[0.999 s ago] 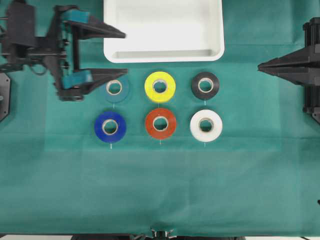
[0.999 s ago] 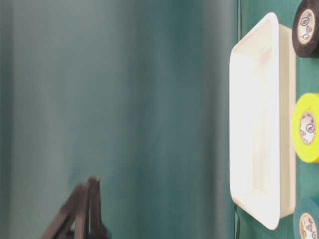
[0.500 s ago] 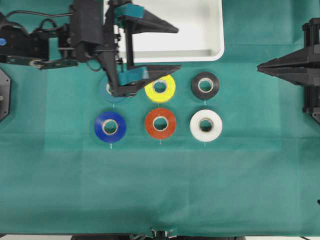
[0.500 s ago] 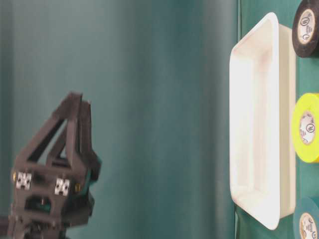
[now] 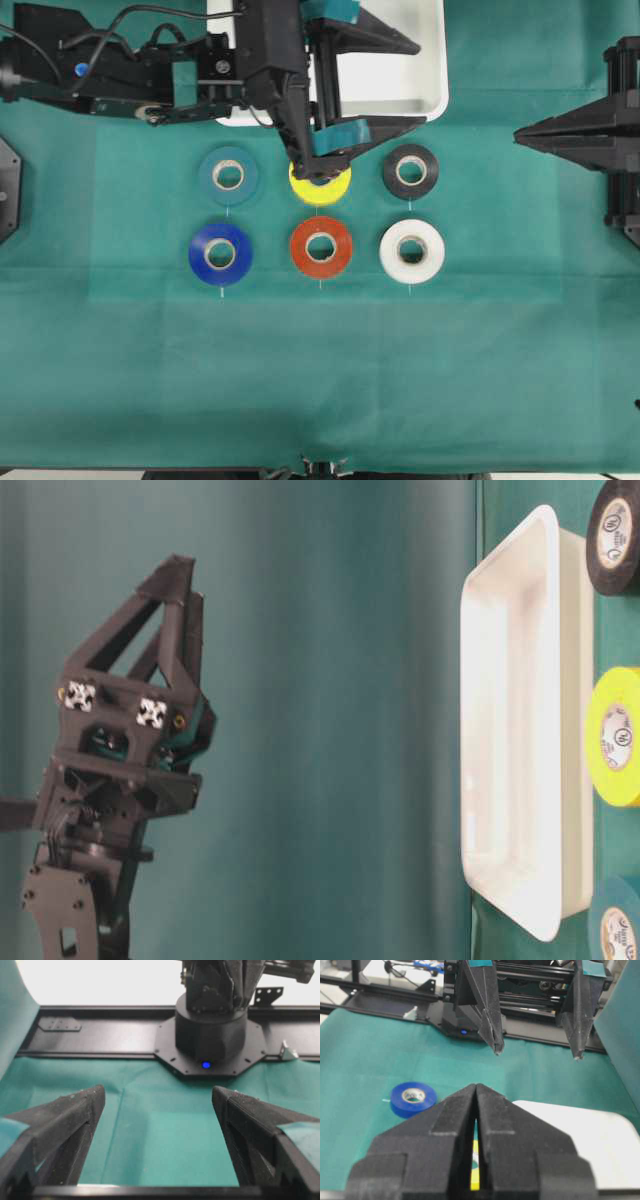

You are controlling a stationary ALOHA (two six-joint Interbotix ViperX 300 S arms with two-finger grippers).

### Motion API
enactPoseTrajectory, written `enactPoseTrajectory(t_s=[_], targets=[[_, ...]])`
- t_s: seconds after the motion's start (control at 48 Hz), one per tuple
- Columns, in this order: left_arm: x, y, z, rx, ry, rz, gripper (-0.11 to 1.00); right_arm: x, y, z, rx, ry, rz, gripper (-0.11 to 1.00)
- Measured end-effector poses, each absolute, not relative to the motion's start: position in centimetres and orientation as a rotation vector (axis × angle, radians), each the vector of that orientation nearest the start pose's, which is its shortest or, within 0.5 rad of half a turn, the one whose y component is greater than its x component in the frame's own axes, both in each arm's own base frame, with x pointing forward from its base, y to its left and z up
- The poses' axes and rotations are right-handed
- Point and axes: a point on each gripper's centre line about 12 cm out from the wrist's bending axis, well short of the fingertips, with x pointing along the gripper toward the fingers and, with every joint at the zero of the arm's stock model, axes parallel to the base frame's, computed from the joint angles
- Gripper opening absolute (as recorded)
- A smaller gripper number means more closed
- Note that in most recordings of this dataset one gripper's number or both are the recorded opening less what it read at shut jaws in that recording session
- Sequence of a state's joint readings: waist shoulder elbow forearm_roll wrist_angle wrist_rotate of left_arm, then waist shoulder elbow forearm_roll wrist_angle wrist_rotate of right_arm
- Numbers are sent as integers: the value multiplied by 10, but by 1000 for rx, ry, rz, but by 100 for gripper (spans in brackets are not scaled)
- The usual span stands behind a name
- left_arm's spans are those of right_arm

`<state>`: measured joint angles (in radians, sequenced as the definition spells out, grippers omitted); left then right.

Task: Place the tape from the fixed location into the white case.
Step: 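Swing the left gripper over the tape rolls toward the black roll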

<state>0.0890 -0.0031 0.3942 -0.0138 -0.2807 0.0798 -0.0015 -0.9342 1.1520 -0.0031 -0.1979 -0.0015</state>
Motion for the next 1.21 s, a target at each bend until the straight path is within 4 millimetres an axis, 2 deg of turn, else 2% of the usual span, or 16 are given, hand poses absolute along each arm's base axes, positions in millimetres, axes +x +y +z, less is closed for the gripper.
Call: enactPoseTrajectory(t_s=[0.833,0.978,1.207], targets=[[456,45,300,60,137,97,95,206,0,283,-5,35,-1,0],[463,46,297,56,215,93,95,206,0,283,-5,41,-1,0],[478,48,294,52,436,80,95,206,0,283,-5,41,-1,0]])
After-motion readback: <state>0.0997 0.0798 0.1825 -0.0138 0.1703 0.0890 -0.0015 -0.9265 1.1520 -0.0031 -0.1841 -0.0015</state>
